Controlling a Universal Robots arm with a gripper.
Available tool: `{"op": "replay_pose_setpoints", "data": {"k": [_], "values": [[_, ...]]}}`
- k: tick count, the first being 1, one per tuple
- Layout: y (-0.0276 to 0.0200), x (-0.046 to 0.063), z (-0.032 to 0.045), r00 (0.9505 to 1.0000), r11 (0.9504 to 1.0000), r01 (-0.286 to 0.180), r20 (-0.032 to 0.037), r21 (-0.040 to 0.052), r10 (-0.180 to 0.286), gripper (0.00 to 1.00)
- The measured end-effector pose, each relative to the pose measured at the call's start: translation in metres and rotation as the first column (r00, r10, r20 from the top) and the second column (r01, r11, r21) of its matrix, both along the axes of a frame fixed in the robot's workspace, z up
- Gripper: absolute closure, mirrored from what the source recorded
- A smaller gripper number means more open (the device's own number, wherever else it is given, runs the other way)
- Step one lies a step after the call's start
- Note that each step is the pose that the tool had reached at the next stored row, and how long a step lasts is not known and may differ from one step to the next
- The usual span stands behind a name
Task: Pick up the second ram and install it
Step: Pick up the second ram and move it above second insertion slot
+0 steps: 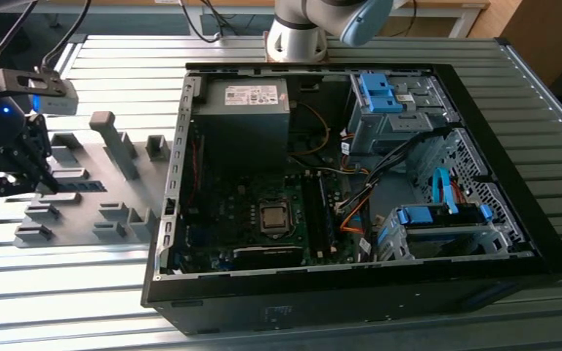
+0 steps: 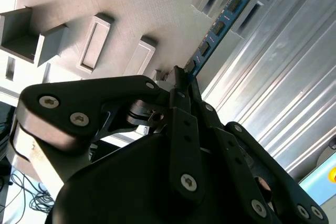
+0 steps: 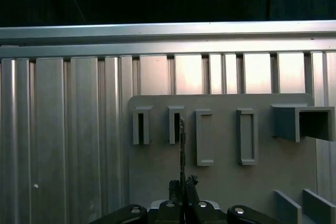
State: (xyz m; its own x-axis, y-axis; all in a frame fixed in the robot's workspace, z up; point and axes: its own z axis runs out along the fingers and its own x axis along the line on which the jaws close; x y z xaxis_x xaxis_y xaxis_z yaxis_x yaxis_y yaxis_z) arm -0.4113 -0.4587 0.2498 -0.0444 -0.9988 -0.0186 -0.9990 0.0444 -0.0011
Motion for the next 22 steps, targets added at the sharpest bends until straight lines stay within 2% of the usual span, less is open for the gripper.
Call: {"op": "replay_pose_setpoints", "data": {"k": [18, 20, 22], "values": [[0.0, 0.0, 0.0039, 1.0, 1.0, 0.0, 0.0, 0.0, 0.0, 0.85], [0.0, 0.0, 0.0041, 1.0, 1.0, 0.0, 0.0001, 0.0043, 0.0, 0.85], [0.0, 0.0, 0.0045, 1.0, 1.0, 0.0, 0.0001, 0.0043, 0.0, 0.85]]}}
